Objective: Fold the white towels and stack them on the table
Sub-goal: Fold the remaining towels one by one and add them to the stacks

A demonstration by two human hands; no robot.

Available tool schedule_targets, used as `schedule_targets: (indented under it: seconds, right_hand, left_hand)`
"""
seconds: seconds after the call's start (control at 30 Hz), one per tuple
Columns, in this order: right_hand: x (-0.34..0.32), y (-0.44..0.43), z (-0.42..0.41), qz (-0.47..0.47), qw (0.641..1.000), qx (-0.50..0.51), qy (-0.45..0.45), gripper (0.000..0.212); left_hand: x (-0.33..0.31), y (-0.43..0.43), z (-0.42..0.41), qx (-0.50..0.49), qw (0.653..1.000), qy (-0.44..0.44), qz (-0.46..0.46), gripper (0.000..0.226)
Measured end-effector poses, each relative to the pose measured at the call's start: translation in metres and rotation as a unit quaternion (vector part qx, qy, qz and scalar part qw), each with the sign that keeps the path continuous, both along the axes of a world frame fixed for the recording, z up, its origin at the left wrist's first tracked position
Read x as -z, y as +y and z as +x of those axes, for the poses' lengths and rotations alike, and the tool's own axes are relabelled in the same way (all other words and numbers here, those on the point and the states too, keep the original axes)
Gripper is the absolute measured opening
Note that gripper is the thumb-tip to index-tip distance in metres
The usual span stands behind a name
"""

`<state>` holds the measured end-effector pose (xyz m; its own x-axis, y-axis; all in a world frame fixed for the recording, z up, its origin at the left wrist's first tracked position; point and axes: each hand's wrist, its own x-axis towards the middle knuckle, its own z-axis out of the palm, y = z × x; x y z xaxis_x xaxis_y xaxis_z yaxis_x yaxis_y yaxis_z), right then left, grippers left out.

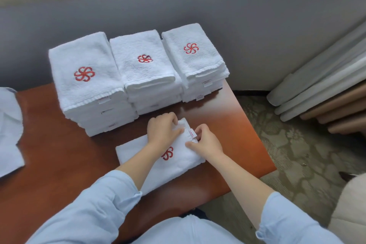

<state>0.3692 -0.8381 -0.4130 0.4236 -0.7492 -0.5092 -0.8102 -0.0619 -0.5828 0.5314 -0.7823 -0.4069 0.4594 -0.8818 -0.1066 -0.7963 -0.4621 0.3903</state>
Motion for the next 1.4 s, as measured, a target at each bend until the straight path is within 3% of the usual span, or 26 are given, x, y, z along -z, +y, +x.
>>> schedule_targets:
  seconds: [0.1, 0.2, 0.4, 0.57, 0.87, 0.97, 1.03, 1.17, 1.4]
  right_hand:
    - [-0.003, 0.007, -0.005, -0.021, 1.000, 0.003, 0.010, 0.041]
    - [-0.007, 0.019, -0.010, -0.056, 0.998, -0.004, 0.013, 0.039]
    - [-0.012, 0.057, -0.027, -0.150, 0.980, -0.128, 0.031, 0.032]
    - [-0.013, 0.100, -0.045, -0.120, 0.973, -0.191, 0.047, 0.030]
    - [-0.016, 0.175, -0.043, -0.009, 0.974, -0.220, 0.057, 0.022]
    - [-0.026, 0.176, -0.039, -0.013, 0.963, -0.258, 0.076, 0.021]
    - [-0.029, 0.172, -0.035, -0.070, 0.962, -0.255, 0.072, 0.020]
    - [-0.020, 0.156, -0.027, -0.114, 0.975, -0.192, -0.002, 0.025]
    - [-0.007, 0.120, -0.004, 0.108, 0.972, -0.189, -0.088, 0.060]
  left_hand:
    - [0.001, 0.030, -0.006, 0.001, 0.999, 0.041, 0.028, 0.025]
    - [0.005, 0.062, -0.013, 0.021, 0.995, 0.068, 0.071, 0.035]
    - [0.004, 0.093, -0.020, 0.095, 0.992, -0.001, 0.084, 0.058]
    - [0.005, 0.137, -0.027, 0.127, 0.988, -0.011, 0.091, 0.055]
    - [0.008, 0.232, -0.037, -0.064, 0.977, -0.037, 0.200, 0.085]
    - [0.004, 0.248, -0.043, -0.122, 0.973, 0.056, 0.189, 0.084]
    - [0.000, 0.252, -0.047, -0.150, 0.965, 0.139, 0.167, 0.083]
    - [-0.008, 0.252, -0.051, -0.193, 0.947, 0.229, 0.116, 0.081]
    - [-0.009, 0.242, -0.041, -0.344, 0.821, 0.455, -0.029, 0.055]
